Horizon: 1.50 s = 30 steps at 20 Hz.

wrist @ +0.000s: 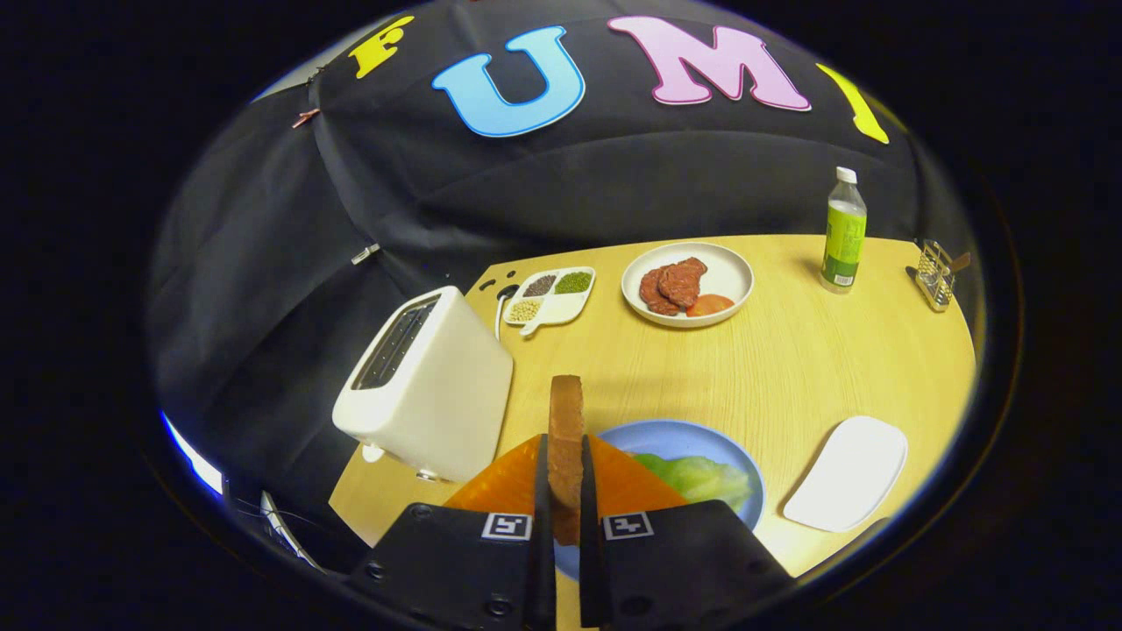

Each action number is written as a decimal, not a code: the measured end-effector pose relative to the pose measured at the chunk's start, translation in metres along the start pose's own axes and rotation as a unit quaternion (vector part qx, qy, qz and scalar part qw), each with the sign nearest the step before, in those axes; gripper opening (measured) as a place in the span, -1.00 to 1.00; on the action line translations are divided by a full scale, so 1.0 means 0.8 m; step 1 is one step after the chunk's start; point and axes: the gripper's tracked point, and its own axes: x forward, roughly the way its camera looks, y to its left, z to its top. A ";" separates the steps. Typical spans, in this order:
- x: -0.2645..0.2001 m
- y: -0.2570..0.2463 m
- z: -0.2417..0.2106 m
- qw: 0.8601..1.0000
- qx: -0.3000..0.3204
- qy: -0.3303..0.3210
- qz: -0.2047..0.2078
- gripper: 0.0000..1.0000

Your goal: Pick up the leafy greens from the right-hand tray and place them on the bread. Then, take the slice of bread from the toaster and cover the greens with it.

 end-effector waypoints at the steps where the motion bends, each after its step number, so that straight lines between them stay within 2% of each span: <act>1: 0.002 -0.008 -0.006 1.000 0.006 0.004 -0.004 -0.70; 5: 0.009 -0.034 -0.028 0.999 0.039 0.023 -0.016 -0.70; 9: 0.011 -0.073 -0.037 0.998 0.025 0.024 -0.059 -0.61; 15: -0.002 -0.101 -0.045 0.994 0.009 0.029 -0.103 -0.05; 18: -0.011 -0.107 -0.055 0.993 0.000 0.035 -0.114 0.02; 20: -0.019 -0.116 -0.055 0.992 -0.009 0.032 -0.124 0.15; 21: -0.025 -0.120 -0.055 0.991 -0.016 0.031 -0.128 0.46; 23: -0.036 -0.127 -0.045 0.990 -0.022 0.023 -0.135 0.97; 26: -0.060 -0.123 -0.014 0.990 -0.033 -0.016 -0.138 0.99; 30: -0.108 -0.104 0.058 0.982 -0.090 -0.099 -0.132 0.99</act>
